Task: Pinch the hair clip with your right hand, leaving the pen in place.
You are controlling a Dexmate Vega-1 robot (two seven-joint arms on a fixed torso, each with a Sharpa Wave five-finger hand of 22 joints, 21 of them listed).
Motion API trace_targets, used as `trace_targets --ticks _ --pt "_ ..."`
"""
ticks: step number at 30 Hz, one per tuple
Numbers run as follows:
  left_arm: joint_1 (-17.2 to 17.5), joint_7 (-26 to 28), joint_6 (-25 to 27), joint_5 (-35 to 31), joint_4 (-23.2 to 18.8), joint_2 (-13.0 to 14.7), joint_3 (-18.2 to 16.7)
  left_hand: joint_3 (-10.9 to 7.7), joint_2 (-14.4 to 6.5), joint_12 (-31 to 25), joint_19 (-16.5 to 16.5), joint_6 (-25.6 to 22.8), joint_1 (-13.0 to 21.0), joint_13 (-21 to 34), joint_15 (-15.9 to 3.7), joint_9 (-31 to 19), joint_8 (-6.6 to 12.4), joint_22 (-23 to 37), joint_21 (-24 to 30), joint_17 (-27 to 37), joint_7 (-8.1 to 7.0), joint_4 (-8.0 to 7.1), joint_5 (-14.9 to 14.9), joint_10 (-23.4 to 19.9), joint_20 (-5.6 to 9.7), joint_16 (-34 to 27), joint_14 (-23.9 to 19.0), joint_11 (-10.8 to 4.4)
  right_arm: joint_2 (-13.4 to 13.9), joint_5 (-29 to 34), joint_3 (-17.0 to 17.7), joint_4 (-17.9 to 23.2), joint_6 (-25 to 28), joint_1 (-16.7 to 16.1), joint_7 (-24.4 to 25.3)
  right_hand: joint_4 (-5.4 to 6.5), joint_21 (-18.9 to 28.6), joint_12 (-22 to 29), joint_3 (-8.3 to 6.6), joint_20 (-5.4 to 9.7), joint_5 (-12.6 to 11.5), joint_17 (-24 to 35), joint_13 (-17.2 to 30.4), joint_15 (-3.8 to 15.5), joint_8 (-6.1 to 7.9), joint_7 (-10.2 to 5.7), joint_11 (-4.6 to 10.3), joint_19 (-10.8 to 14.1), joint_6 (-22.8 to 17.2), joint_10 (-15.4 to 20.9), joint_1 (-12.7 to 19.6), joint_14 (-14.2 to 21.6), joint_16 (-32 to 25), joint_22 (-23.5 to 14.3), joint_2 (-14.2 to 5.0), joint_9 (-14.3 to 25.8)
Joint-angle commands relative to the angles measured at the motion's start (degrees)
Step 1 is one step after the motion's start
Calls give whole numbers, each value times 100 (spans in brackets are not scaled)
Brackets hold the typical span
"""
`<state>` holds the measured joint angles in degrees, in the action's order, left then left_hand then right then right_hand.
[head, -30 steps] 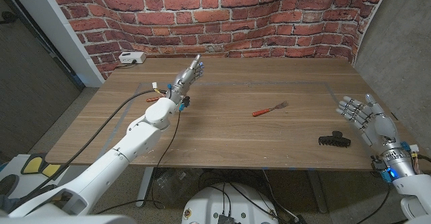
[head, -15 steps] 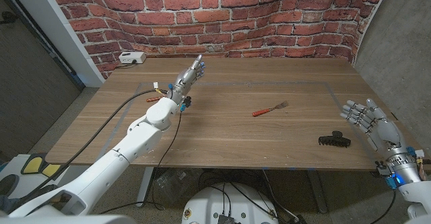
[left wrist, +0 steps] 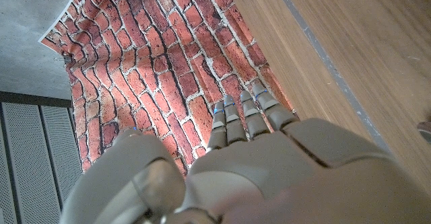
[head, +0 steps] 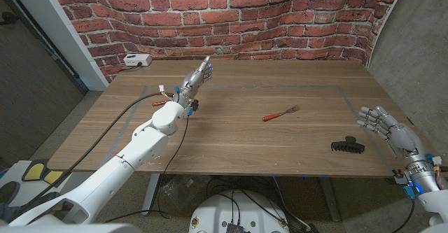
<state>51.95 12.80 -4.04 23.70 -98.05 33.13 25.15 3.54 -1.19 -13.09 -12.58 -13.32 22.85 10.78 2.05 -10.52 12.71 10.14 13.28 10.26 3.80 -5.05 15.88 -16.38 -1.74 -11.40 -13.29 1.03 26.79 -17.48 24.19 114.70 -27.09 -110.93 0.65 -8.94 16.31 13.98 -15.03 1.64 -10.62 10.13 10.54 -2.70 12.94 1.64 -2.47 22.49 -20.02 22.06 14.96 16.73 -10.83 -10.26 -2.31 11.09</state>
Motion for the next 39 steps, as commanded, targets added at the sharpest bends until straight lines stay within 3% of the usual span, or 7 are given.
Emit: trace_targets --ticks 1,6,11,24,31,35,39 --pt "-67 75 -19 -82 22 -55 24 -11 -26 9 -28 -52 43 31 -13 -20 -16 13 -20 21 19 10 -10 -27 -13 22 -28 -20 -76 899 270 239 415 -115 240 -41 -16 -8 -58 -15 23 10 13 4 1 -12 66 97 -3 -4 150 78 -13 -20 24 25" --pt "-107 59 -30 -82 84 -81 30 -9 -33 12 -28 -63 49 32 -12 -21 -17 13 -26 21 13 11 -16 -36 -13 26 -24 -19 -145 1190 368 382 627 -133 309 -87 -46 -4 -87 -31 23 11 14 9 13 -41 108 72 -51 30 269 71 1 -19 55 24" --pt "-137 43 -90 -83 157 -112 30 -7 -38 15 -17 -66 54 32 -9 -21 -22 14 -35 21 12 11 -21 -43 -13 30 -19 -19 -194 1492 450 551 883 -163 353 -129 -82 -11 -137 -69 25 14 16 -32 22 -150 279 68 -112 45 469 67 13 -20 96 23" --pt "-186 0 -177 -74 275 -148 25 0 -52 26 -5 -89 67 33 -13 -21 -27 14 -52 22 11 12 -36 -57 -29 35 -23 -17 -385 2512 485 950 1446 -203 630 -174 -142 -49 -255 -92 11 17 17 -26 -36 -249 367 43 2 -2 853 8 39 -20 118 20" --pt "-152 8 -164 -67 231 -108 -4 5 -60 34 -8 -97 74 34 -17 -22 -33 15 -59 22 13 12 -45 -61 -34 39 -18 -20 -500 3014 450 1101 1585 -225 819 -209 -192 -88 -419 -66 -20 17 19 65 -75 -325 465 66 119 -61 1384 -8 39 -16 149 22" --pt "-134 8 -159 -59 205 -90 -18 8 -63 36 -3 -104 77 34 -20 -22 -35 15 -64 23 13 12 -49 -68 -38 39 -21 -31 -573 3158 429 1130 1572 -225 905 -219 -223 -106 -589 0 -55 12 19 131 -75 -388 528 129 144 -80 1941 31 27 -13 180 25" --pt "-112 10 -168 -58 176 -71 -33 10 -66 41 -1 -106 80 34 -15 -22 -37 15 -68 23 12 12 -53 -66 -42 40 -22 -33 -611 3538 417 1303 1781 -291 977 -218 -236 -116 -651 16 -62 10 19 154 -79 -446 563 152 158 -97 2167 42 28 -14 202 26"
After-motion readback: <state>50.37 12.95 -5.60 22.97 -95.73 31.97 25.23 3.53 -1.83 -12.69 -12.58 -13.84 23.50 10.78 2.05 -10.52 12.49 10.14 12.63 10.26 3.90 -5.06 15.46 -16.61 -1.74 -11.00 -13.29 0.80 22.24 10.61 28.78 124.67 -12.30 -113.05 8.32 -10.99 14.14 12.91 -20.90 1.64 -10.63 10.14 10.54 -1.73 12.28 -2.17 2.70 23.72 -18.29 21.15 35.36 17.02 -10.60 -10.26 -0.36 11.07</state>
